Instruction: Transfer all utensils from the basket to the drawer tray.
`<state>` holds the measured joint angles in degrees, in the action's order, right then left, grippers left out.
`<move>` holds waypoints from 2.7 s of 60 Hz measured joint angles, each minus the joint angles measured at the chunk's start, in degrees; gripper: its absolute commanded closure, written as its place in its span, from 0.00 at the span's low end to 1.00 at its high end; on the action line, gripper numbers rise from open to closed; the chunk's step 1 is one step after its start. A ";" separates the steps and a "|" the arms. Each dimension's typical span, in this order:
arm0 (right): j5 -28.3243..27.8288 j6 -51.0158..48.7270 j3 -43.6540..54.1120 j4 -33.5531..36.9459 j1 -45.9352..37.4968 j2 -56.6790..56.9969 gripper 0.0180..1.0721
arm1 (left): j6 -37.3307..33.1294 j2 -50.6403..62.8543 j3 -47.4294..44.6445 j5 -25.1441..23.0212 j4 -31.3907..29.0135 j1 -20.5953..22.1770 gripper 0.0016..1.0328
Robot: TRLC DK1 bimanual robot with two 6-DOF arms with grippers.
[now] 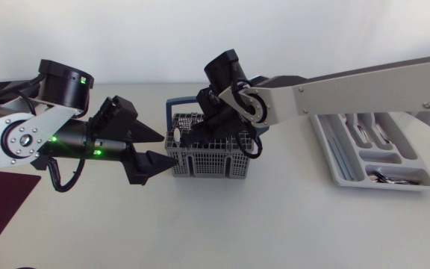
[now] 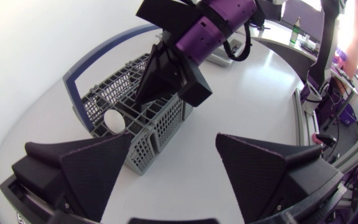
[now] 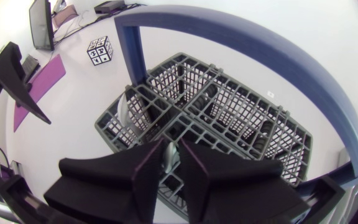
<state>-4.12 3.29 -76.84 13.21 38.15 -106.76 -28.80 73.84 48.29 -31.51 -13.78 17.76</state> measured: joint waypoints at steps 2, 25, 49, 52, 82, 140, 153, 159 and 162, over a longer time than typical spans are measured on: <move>0.11 0.00 0.00 -0.17 0.00 -0.04 0.90 | 0.00 0.00 -0.07 0.00 0.00 -0.02 0.08; 0.11 0.13 0.48 -1.20 0.07 0.74 0.93 | 0.00 0.00 -1.44 0.00 0.39 -0.02 0.08; -3.69 0.13 1.33 1.25 0.09 7.10 0.93 | 0.02 0.00 -1.77 0.02 0.39 -0.02 0.08; -4.63 0.11 1.33 2.27 0.02 7.93 0.93 | 0.02 0.00 -1.77 0.00 0.39 -0.02 0.08; -8.24 0.15 1.29 10.05 -1.31 16.85 0.93 | 0.02 -0.02 -1.77 0.02 0.15 0.74 0.08; -1.57 -14.23 18.64 21.81 -38.03 37.64 0.93 | 0.07 -1.44 -1.75 0.28 -2.56 1.62 0.08; 5.09 -22.91 25.55 10.29 -51.91 36.76 0.93 | 0.04 -1.88 -1.75 0.48 -3.56 1.95 0.08; 6.60 -26.14 27.06 5.60 -56.81 34.05 0.92 | 0.07 -2.62 -1.75 0.72 -3.82 2.16 0.08; 7.91 -27.76 27.71 2.84 -58.60 32.20 0.92 | 0.07 -2.84 -1.75 0.94 -4.07 2.49 0.08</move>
<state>3.79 -24.47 -49.12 16.05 -20.45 -74.56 -28.73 71.00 46.54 -30.57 -17.85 20.25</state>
